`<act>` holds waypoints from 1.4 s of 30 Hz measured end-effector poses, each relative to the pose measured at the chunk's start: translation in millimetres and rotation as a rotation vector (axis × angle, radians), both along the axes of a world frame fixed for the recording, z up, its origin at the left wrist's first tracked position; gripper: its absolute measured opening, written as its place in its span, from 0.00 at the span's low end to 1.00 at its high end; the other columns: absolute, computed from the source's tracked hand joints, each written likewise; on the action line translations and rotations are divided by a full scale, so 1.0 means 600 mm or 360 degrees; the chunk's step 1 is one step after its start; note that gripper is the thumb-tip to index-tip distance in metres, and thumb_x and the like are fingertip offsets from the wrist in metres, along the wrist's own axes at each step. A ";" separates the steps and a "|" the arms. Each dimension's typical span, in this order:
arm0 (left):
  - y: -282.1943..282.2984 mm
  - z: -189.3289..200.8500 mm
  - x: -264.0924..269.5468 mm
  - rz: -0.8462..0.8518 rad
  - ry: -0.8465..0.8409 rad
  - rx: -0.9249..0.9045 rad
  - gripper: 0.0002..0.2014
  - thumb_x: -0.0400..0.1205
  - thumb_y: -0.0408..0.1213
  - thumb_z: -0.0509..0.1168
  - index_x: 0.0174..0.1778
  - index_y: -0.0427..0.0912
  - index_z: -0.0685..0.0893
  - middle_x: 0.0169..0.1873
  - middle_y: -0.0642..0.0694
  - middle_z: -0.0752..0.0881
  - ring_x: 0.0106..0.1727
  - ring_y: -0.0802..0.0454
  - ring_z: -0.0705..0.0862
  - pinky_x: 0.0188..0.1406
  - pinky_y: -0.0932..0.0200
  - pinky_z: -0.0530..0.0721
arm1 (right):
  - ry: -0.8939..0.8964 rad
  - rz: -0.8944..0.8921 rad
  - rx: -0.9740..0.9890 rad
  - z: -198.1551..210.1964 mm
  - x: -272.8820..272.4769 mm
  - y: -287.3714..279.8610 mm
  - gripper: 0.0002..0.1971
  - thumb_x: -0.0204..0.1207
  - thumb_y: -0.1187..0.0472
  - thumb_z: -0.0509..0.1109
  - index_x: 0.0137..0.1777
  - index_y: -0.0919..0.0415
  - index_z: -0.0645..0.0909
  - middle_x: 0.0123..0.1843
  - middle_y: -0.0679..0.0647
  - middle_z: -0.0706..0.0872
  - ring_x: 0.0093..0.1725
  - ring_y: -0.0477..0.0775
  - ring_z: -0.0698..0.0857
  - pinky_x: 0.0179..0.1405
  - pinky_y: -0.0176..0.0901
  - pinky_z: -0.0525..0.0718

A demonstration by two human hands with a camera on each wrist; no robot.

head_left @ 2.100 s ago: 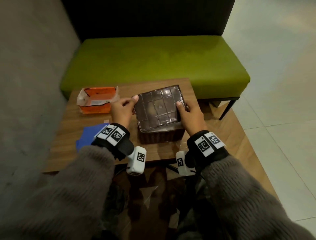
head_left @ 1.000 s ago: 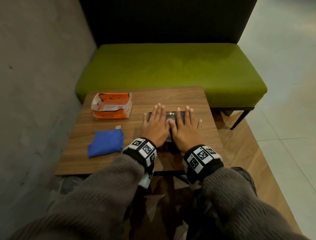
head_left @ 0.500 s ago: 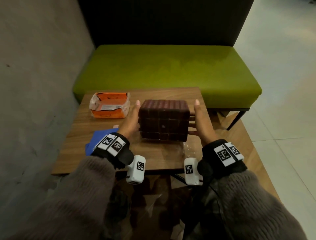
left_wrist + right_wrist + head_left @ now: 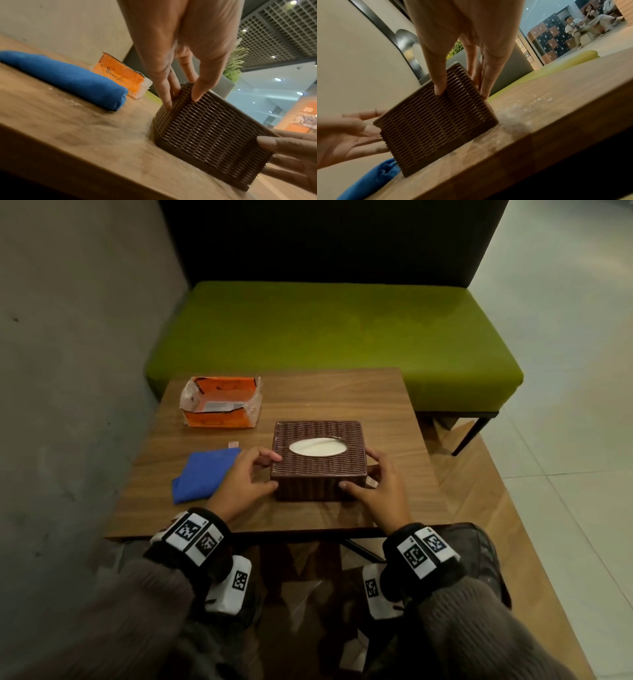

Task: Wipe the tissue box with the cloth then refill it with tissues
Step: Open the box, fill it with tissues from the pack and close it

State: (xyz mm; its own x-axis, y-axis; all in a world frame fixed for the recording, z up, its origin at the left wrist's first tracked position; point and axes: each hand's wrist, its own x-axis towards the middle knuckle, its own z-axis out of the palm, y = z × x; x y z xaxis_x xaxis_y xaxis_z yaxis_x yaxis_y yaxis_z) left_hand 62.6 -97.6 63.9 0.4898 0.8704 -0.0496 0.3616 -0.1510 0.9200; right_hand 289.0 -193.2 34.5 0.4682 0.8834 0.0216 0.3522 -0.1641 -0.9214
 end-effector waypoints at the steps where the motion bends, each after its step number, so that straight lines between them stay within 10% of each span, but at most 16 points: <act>1: 0.000 0.004 -0.002 -0.0038 0.0069 0.0012 0.22 0.72 0.27 0.70 0.47 0.63 0.79 0.56 0.49 0.80 0.61 0.54 0.79 0.68 0.47 0.77 | -0.0023 0.0018 -0.0014 0.000 -0.001 -0.003 0.39 0.64 0.65 0.85 0.75 0.62 0.72 0.70 0.63 0.77 0.55 0.47 0.81 0.47 0.14 0.76; 7: 0.028 0.069 0.049 -0.0031 0.0601 0.0722 0.04 0.77 0.42 0.70 0.45 0.49 0.86 0.61 0.45 0.73 0.70 0.47 0.67 0.71 0.44 0.64 | -0.0427 0.0094 -0.0040 0.033 -0.025 0.012 0.54 0.64 0.31 0.74 0.84 0.55 0.56 0.78 0.60 0.64 0.78 0.56 0.65 0.76 0.48 0.69; 10: 0.036 0.085 0.104 -0.0204 0.0987 0.1062 0.05 0.75 0.47 0.71 0.43 0.52 0.87 0.70 0.48 0.72 0.76 0.47 0.61 0.73 0.43 0.56 | -0.0746 0.0162 -0.0144 0.043 -0.040 0.047 0.50 0.67 0.29 0.69 0.84 0.54 0.58 0.84 0.61 0.61 0.84 0.62 0.58 0.81 0.61 0.63; 17: 0.048 0.078 0.157 -0.0396 0.1582 0.1073 0.11 0.72 0.47 0.73 0.50 0.52 0.89 0.82 0.49 0.57 0.82 0.46 0.51 0.72 0.39 0.61 | -0.0817 0.0193 -0.0371 0.030 -0.042 0.063 0.54 0.68 0.30 0.71 0.85 0.61 0.55 0.88 0.55 0.51 0.86 0.58 0.54 0.82 0.54 0.59; 31: 0.022 0.068 0.165 -0.0299 0.1576 0.1294 0.10 0.79 0.44 0.64 0.50 0.50 0.89 0.82 0.46 0.56 0.83 0.47 0.48 0.76 0.35 0.47 | -0.0801 0.0191 -0.0294 0.026 -0.041 0.062 0.50 0.70 0.37 0.74 0.84 0.62 0.58 0.88 0.56 0.53 0.84 0.60 0.58 0.81 0.52 0.59; 36: 0.025 0.068 0.175 -0.0247 0.1722 0.1019 0.11 0.79 0.47 0.65 0.53 0.48 0.86 0.83 0.41 0.49 0.83 0.44 0.42 0.75 0.29 0.49 | -0.0791 0.0209 -0.0282 0.026 -0.040 0.063 0.49 0.71 0.39 0.74 0.84 0.62 0.58 0.88 0.57 0.53 0.84 0.61 0.58 0.82 0.52 0.57; 42: 0.052 0.066 0.183 -0.0331 0.1635 0.0962 0.08 0.73 0.40 0.72 0.47 0.51 0.88 0.80 0.51 0.63 0.82 0.48 0.52 0.73 0.34 0.60 | -0.0783 0.0226 -0.0312 0.028 -0.040 0.062 0.52 0.69 0.34 0.73 0.85 0.60 0.56 0.88 0.55 0.50 0.84 0.60 0.57 0.82 0.52 0.58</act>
State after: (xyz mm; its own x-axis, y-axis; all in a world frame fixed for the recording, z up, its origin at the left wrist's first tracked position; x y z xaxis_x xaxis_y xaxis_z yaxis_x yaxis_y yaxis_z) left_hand 172.5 -66.5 103.5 0.5943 0.7967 -0.1104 0.8000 -0.5996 -0.0210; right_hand 264.9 -156.0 51.1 0.3202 0.9466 0.0369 0.7651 -0.2354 -0.5993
